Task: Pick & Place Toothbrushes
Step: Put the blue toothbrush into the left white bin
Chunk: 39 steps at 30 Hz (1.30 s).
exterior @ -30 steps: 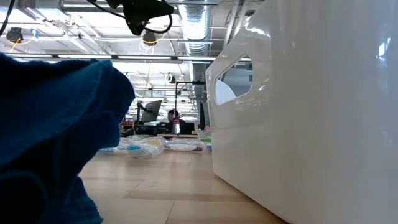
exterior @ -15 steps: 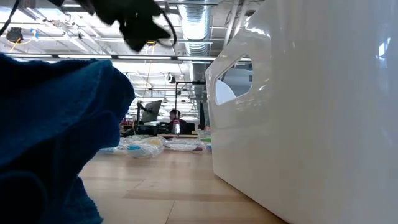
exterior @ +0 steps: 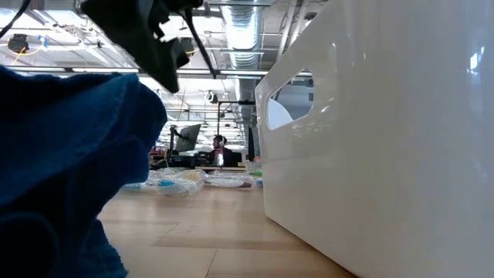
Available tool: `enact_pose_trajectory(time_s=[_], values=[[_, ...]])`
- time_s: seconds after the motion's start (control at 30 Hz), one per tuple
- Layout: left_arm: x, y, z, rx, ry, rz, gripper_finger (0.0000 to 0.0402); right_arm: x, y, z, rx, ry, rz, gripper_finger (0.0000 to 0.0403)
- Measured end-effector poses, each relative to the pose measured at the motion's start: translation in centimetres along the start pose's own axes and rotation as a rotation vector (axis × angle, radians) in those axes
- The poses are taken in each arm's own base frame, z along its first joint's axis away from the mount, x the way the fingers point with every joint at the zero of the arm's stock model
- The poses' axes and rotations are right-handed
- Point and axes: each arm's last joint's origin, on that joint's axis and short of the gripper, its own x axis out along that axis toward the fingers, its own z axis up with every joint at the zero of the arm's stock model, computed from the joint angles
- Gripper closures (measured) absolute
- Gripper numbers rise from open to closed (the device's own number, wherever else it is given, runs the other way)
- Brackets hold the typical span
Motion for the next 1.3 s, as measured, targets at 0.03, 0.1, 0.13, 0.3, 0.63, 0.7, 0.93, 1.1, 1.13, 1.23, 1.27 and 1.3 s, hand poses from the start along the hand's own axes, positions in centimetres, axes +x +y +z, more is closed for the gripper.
enact_pose_trajectory(time_s=[0.03, 0.1, 0.13, 0.3, 0.63, 0.7, 0.93, 1.1, 1.13, 1.23, 1.27, 1.3], values=[[0.3, 0.0, 0.0, 0.002, 0.023, 0.005, 0.0202, 0.0, 0.0, 0.0, 0.000, 0.000, 0.000, 0.0403], [1.3, 0.1, -0.3, 0.016, 0.063, 0.006, 0.0202, 0.0, 0.0, 0.0, 0.000, 0.001, 0.001, 0.0403], [1.7, 0.1, -0.5, 0.027, 0.086, 0.010, 0.0202, 0.0, 0.0, 0.0, 0.000, 0.001, 0.001, 0.0403], [3.8, 0.5, -1.4, 0.054, 0.192, 0.030, 0.0202, 0.0, 0.0, -0.1, 0.000, 0.005, 0.001, 0.0403], [6.1, 1.1, -2.4, 0.147, 0.294, 0.091, 0.0202, 0.0, 0.0, -0.1, -0.001, 0.013, 0.002, 0.0403], [6.6, 1.3, -2.6, 0.147, 0.313, 0.095, 0.0202, 0.0, 0.0, -0.1, 0.000, 0.013, 0.002, 0.0403], [8.0, 2.2, -3.3, 0.128, 0.375, 0.113, 0.0202, 0.0, 0.0, -0.1, 0.000, 0.013, 0.002, 0.0403], [8.2, 2.5, -3.3, 0.120, 0.385, 0.123, 0.0210, 0.0, 0.0, -0.1, -0.001, 0.013, 0.002, 0.0403], [8.2, 2.5, -3.3, 0.121, 0.386, 0.123, 0.0217, 0.0, 0.0, -0.1, -0.001, 0.013, 0.002, 0.0403], [8.2, 2.5, -3.4, 0.119, 0.388, 0.128, 0.0248, 0.0, 0.0, -0.1, -0.001, 0.013, 0.002, 0.0403], [8.2, 2.5, -3.4, 0.119, 0.389, 0.129, 0.0261, 0.0, 0.0, -0.1, -0.001, 0.013, 0.002, 0.0403], [8.2, 2.5, -3.4, 0.118, 0.390, 0.129, 0.0276, 0.0, 0.0, -0.1, -0.001, 0.013, 0.002, 0.0403]])
